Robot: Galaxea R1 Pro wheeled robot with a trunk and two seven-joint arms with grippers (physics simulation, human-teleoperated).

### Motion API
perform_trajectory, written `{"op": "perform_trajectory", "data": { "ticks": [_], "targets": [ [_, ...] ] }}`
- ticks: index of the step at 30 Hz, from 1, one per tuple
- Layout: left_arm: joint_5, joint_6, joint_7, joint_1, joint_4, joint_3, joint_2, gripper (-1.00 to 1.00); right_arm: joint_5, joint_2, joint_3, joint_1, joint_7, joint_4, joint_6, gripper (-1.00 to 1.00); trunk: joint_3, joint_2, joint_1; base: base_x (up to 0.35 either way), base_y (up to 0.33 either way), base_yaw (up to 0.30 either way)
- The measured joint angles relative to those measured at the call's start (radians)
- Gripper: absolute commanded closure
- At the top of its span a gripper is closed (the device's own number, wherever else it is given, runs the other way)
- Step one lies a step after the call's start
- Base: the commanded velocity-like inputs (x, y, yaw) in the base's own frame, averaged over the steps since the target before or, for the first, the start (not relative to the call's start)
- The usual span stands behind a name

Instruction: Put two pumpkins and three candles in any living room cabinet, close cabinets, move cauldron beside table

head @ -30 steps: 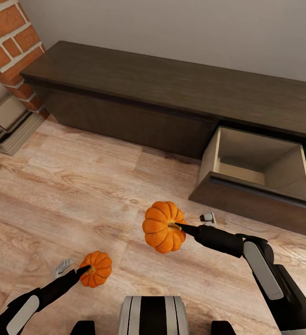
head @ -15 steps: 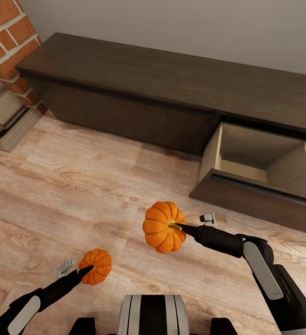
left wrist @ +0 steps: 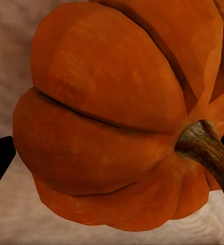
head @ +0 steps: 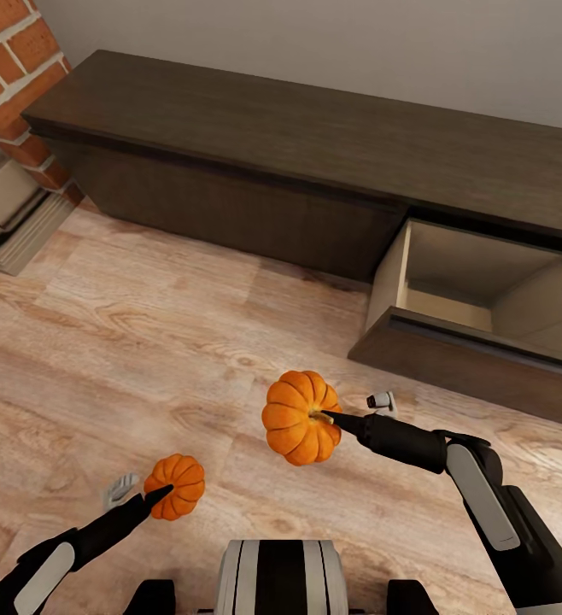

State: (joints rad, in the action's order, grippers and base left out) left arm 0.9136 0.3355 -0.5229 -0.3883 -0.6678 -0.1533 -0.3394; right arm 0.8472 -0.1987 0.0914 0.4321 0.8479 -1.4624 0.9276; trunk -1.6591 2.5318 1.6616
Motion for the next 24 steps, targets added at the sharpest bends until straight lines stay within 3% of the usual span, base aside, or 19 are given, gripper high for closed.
{"op": "perform_trajectory", "data": {
  "ticks": [10,11,24],
  "targets": [
    [0.000,0.000,0.000,-0.001,0.000,0.000,0.000,-1.00,0.000,0.000,0.000,0.000,-0.001,0.000,0.000,1.00,0.000,0.000,0.000,0.000,0.000,0.000],
    [0.000,0.000,0.000,-0.001,0.000,0.000,0.000,1.00,0.000,0.000,0.000,0.000,-0.001,0.000,0.000,1.00,0.000,0.000,0.000,0.000,0.000,0.000],
    [-0.001,0.000,0.000,0.000,0.000,0.002,0.000,1.00,0.000,0.000,0.000,0.000,0.000,0.001,0.002,1.00,0.000,0.000,0.000,0.000,0.000,0.000]
  ]
}}
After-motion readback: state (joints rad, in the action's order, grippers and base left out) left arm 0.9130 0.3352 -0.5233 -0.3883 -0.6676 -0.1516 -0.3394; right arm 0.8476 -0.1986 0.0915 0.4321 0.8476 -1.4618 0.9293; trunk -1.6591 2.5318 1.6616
